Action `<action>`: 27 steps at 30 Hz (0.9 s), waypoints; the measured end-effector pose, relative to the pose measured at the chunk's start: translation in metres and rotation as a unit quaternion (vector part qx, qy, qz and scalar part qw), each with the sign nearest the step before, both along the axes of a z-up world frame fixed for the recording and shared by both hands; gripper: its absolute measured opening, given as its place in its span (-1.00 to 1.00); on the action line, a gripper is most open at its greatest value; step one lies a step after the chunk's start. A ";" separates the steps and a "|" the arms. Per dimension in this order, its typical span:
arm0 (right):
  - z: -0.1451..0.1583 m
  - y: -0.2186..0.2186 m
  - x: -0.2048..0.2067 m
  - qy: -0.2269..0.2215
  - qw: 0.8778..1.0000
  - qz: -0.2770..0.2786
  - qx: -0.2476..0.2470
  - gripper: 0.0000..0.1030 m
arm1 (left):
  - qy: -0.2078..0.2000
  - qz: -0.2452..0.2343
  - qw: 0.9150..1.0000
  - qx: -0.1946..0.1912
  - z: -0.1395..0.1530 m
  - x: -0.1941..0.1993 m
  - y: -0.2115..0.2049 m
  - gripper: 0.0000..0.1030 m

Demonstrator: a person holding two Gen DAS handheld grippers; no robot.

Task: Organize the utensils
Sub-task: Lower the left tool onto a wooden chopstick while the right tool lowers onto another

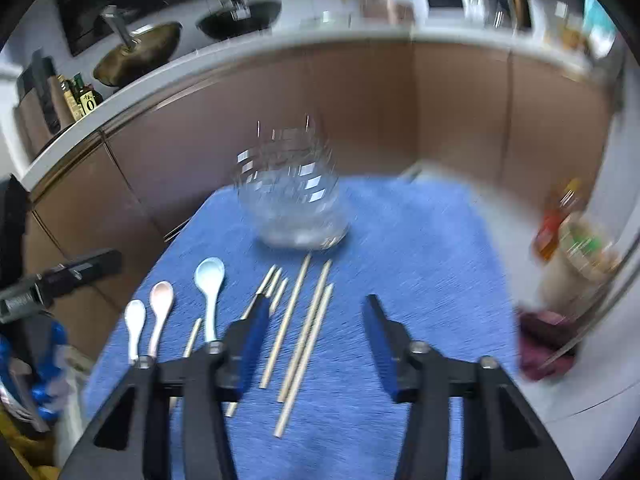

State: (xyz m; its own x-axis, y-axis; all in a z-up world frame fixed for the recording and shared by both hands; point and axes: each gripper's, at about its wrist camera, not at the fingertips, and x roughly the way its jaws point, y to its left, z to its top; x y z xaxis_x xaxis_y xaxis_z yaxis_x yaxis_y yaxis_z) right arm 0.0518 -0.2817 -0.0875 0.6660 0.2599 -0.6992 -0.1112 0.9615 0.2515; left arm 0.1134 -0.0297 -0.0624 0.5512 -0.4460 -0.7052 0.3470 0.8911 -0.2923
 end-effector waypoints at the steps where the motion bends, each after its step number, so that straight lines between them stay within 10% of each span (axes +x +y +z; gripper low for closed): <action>1: -0.008 -0.001 0.013 0.021 1.000 0.007 0.011 -0.37 | 0.010 -0.008 1.000 0.002 -0.006 0.006 -0.005 0.78; 7: -0.062 0.010 0.081 0.137 0.989 0.041 0.046 -0.75 | 0.135 -0.056 0.989 0.019 -0.065 0.065 -0.042 -0.30; 10: -0.080 0.015 0.100 0.173 0.983 0.046 0.044 -0.78 | 0.178 -0.059 0.982 0.028 -0.090 0.084 -0.050 -0.50; 27: -0.120 0.036 0.134 0.222 0.974 0.034 -0.038 -0.83 | 0.206 -0.069 0.972 0.091 -0.128 0.106 -0.078 -0.81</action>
